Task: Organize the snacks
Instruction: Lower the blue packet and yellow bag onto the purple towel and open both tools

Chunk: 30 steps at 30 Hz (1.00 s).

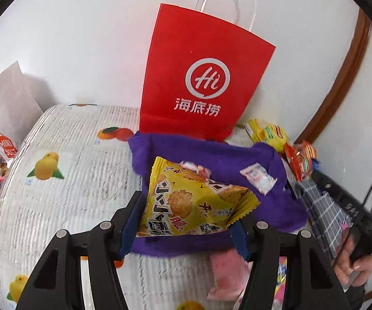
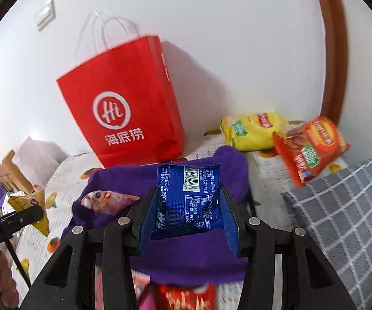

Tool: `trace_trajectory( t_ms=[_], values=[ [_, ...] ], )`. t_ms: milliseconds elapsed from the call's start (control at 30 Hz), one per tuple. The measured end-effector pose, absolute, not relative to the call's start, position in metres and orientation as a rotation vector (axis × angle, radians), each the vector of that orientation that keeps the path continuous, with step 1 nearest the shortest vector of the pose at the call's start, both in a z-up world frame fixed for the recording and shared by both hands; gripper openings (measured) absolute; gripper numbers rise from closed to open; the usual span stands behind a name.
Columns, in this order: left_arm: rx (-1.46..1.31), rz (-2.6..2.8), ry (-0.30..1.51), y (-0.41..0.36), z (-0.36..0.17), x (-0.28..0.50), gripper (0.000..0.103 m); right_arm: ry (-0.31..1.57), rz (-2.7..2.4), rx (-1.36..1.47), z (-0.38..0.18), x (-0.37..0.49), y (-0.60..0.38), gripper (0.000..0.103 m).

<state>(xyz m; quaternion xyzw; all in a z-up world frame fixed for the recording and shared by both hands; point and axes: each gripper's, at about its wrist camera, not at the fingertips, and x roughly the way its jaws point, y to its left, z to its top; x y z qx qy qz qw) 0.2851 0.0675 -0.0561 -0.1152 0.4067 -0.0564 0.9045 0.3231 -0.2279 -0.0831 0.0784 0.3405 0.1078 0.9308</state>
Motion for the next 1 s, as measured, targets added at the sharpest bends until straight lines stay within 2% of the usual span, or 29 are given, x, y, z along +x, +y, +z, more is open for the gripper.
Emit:
trace_trajectory(
  t_ms=[167, 367, 1000],
  values=[
    [-0.273, -0.126, 0.843, 0.058, -0.074, 0.302, 0.059, 0.770, 0.275, 0.199, -0.122, 0.344, -0.229, 0.047],
    [-0.241, -0.128, 0.844, 0.046, -0.094, 0.305, 0.059, 0.814, 0.228, 0.159, -0.143, 0.344, -0.231, 0.047],
    [-0.297, -0.153, 0.874, 0.045, -0.114, 0.310, 0.060, 0.932, 0.228, 0.130, -0.163, 0.351, -0.222, 0.047]
  ],
)
